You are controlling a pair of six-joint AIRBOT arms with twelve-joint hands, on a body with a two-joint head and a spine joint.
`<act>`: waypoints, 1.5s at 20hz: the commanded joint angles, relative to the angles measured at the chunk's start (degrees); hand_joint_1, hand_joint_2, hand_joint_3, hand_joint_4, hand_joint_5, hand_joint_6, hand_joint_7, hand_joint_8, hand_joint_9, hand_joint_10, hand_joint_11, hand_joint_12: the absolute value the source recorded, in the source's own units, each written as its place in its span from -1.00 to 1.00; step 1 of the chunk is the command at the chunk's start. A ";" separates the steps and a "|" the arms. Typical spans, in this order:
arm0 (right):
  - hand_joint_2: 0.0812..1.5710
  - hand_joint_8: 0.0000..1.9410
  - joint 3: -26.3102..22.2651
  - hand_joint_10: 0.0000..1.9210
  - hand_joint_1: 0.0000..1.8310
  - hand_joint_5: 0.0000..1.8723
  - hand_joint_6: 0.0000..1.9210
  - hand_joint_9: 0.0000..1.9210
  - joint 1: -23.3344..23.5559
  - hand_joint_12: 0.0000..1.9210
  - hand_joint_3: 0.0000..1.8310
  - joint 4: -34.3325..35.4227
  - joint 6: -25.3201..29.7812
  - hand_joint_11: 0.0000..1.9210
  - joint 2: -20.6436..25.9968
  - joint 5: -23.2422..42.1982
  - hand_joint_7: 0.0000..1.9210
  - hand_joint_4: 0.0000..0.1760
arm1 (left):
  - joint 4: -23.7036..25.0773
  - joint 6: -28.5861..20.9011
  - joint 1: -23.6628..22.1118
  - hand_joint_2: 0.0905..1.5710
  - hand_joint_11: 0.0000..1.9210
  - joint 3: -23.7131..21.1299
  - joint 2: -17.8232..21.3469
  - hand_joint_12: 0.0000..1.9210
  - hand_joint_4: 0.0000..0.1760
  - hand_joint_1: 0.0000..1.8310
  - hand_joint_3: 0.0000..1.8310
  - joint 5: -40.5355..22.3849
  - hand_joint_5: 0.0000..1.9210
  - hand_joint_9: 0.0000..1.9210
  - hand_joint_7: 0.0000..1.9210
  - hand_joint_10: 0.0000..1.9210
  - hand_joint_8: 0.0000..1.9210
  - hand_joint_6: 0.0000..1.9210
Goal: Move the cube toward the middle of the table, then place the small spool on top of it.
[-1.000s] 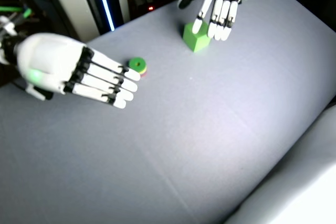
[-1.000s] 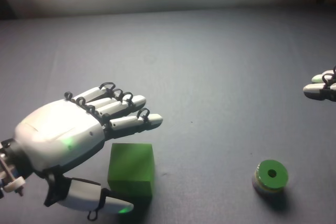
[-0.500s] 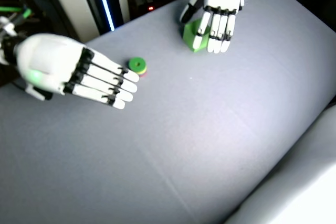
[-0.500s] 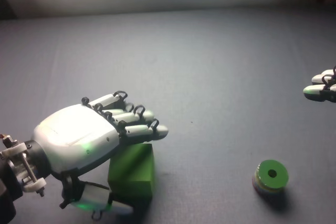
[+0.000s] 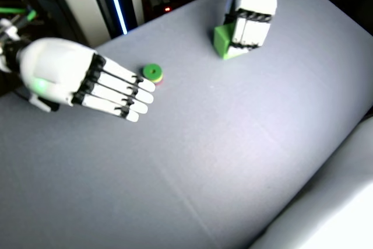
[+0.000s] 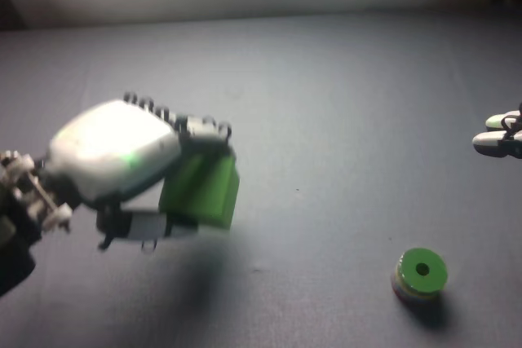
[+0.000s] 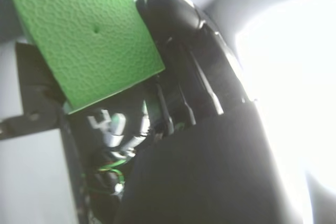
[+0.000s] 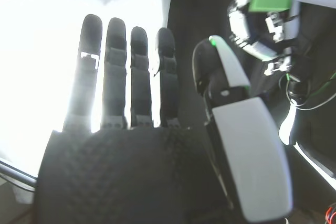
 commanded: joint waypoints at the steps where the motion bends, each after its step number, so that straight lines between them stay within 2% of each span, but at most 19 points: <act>1: 0.71 -1.00 0.33 -1.00 -0.17 -0.40 -1.00 -0.47 0.44 -0.02 -1.00 0.79 0.31 -0.80 -0.06 7.04 -0.48 -1.00 | 0.36 -0.31 -1.29 0.52 -0.26 0.48 -0.68 0.54 -1.00 0.45 -1.00 -5.23 -0.16 -0.16 -0.27 0.58 0.56 -0.02; 3: 0.72 -1.00 0.45 -1.00 -0.22 -0.41 -1.00 -0.49 0.44 -0.04 -1.00 0.83 0.31 -0.84 -0.17 7.04 -0.49 -1.00 | 0.94 -0.31 -4.80 0.52 -0.44 3.29 -3.13 0.63 -1.00 0.34 -1.00 -1.87 -0.11 -0.34 -0.22 0.34 0.64 -0.04; 4: 0.72 -1.00 0.58 -1.00 -0.22 -0.41 -1.00 -0.48 0.44 -0.04 -1.00 1.11 0.31 -0.83 -0.29 7.05 -0.48 -1.00 | 1.54 -0.32 -6.85 0.51 -0.35 4.81 -4.64 0.46 -1.00 0.45 -1.00 -0.03 -0.18 -0.23 -0.19 0.51 0.48 -0.01; 7: 0.74 -1.00 0.94 -0.99 -0.23 -0.42 -1.00 -0.48 0.48 -0.13 -1.00 1.24 0.31 -0.78 -0.51 7.06 -0.48 -1.00 | 2.28 -1.08 -10.82 0.42 -0.26 8.72 -8.95 0.22 -1.00 0.50 -1.00 4.05 0.09 -0.18 -0.08 0.43 0.30 -0.37; 11: 0.70 -0.99 1.05 -0.97 -0.11 -0.31 -0.99 -0.30 0.49 0.00 -1.00 1.19 0.31 -0.63 -0.81 7.05 -0.34 -1.00 | 2.65 -2.23 -13.63 0.46 -0.21 12.96 -13.51 0.31 -1.00 0.49 -1.00 7.60 0.02 -0.17 -0.20 0.49 0.41 -0.27; 12: 0.62 0.21 1.17 -0.95 0.18 -0.30 0.42 -0.11 0.53 0.36 -0.99 1.23 0.31 -0.65 -0.96 7.06 -0.26 -0.97 | 2.58 -2.38 -13.84 0.40 -0.22 13.91 -14.78 0.49 -1.00 0.40 -1.00 8.55 0.15 -0.11 -0.10 0.22 0.39 -0.43; 13: 0.63 0.48 1.23 -0.93 0.20 -0.32 0.48 -0.07 0.61 0.44 -1.00 1.23 0.31 -0.66 -1.02 7.06 -0.28 -0.81 | 2.52 -2.59 -13.84 0.40 -0.23 14.50 -15.47 0.62 -1.00 0.38 -1.00 9.00 0.17 -0.09 -0.08 0.18 0.42 -0.49; 14: 0.63 0.48 1.27 -0.93 0.20 -0.32 0.48 -0.07 0.62 0.44 -1.00 1.23 0.31 -0.66 -1.03 7.06 -0.28 -0.81 | 2.50 -3.02 -13.82 0.40 -0.23 15.11 -16.22 0.62 -1.00 0.38 -1.00 9.54 0.17 -0.09 -0.08 0.18 0.42 -0.49; 15: 0.62 0.50 1.30 -0.89 0.22 -0.31 0.45 0.01 0.62 0.52 -1.00 1.23 0.31 -0.58 -1.05 7.06 -0.23 -1.00 | 2.48 -3.52 -13.75 0.40 -0.30 16.01 -17.27 0.71 -1.00 0.38 -1.00 10.38 0.20 -0.10 -0.09 0.21 0.44 -0.56; 17: 0.57 0.38 1.36 -0.84 0.26 -0.29 0.41 0.10 0.62 0.51 -1.00 1.23 0.32 -0.48 -1.17 7.06 -0.14 -1.00 | 2.43 -3.78 -13.71 0.35 -0.54 17.26 -18.42 0.60 -1.00 0.38 -1.00 12.02 0.29 -0.13 -0.03 -0.07 0.28 -0.64; 18: 0.54 0.29 1.40 -0.81 0.28 -0.25 0.36 0.14 0.62 0.40 -1.00 1.22 0.32 -0.41 -1.26 7.06 -0.08 -1.00 | 2.39 -4.03 -13.65 0.36 -0.54 17.96 -18.91 0.29 -1.00 0.35 -1.00 12.93 0.04 -0.01 0.08 -0.62 0.05 -0.13; 19: 0.53 0.27 1.47 -0.81 0.28 -0.25 0.36 0.14 0.62 0.34 -1.00 1.22 0.32 -0.39 -1.37 7.06 -0.07 -1.00 | 2.39 -4.63 -13.48 0.27 -0.59 18.70 -19.43 0.12 -1.00 0.25 -1.00 13.72 -0.18 -0.08 -0.13 -0.84 -0.61 -0.67; 20: 0.53 0.27 1.51 -0.81 0.28 -0.25 0.36 0.14 0.63 0.34 -1.00 1.22 0.32 -0.39 -1.41 7.06 -0.07 -1.00 | 2.39 -4.94 -13.39 0.27 -0.59 19.10 -19.65 0.12 -1.00 0.25 -1.00 14.10 -0.18 -0.08 -0.13 -0.84 -0.61 -0.67; 21: 0.60 -0.72 1.56 -0.84 0.13 -0.25 0.44 0.15 0.64 0.26 -1.00 1.21 0.32 -0.38 -1.42 7.06 0.10 -1.00 | 2.39 -4.98 -13.35 0.22 -0.63 19.39 -19.87 -0.12 -1.00 0.24 -1.00 14.54 -0.29 -0.25 -0.31 -0.99 -0.98 -0.98; 23: 0.61 -0.88 1.60 -0.87 0.12 -0.25 0.45 0.17 0.64 0.27 -1.00 1.21 0.33 -0.36 -1.41 7.06 0.17 -1.00 | 2.39 -4.97 -13.16 0.23 -0.70 19.64 -20.07 -0.18 -0.97 0.19 -1.00 15.00 -0.35 -0.37 -0.39 -1.00 -1.00 -1.00; 25: 0.63 -0.99 1.58 -0.94 0.09 -0.29 0.51 0.15 0.64 0.28 -1.00 1.19 0.33 -0.40 -1.41 7.06 0.16 -1.00 | 2.39 -4.97 -13.06 0.17 -0.99 19.61 -20.02 -0.19 0.35 0.09 -1.00 14.82 -0.65 -0.72 -0.72 -1.00 -1.00 -1.00; 26: 0.63 -0.99 1.57 -0.94 0.09 -0.29 0.51 0.15 0.64 0.28 -1.00 1.19 0.33 -0.40 -1.42 7.06 0.16 -1.00 | 2.39 -4.97 -13.05 0.17 -0.99 19.55 -19.89 -0.19 0.35 0.09 -1.00 14.67 -0.65 -0.72 -0.72 -1.00 -1.00 -1.00; 28: 0.67 -1.00 1.56 -1.00 0.05 -0.35 0.59 -0.03 0.64 0.03 -1.00 1.20 0.33 -0.50 -1.43 7.06 -0.02 -1.00 | 2.10 -4.98 -12.96 0.22 -1.00 19.17 -19.37 -0.38 0.98 -0.20 -0.99 13.92 -0.81 -0.85 -0.88 -1.00 -1.00 -1.00; 30: 0.67 -1.00 1.56 -1.00 0.05 -0.35 0.59 -0.07 0.64 -0.11 -1.00 1.20 0.33 -0.47 -1.46 7.06 -0.06 -1.00 | 1.84 -4.98 -12.90 0.35 -1.00 18.61 -18.83 -0.45 1.00 -0.47 -0.97 12.85 -0.86 -0.89 -0.92 -1.00 -1.00 -1.00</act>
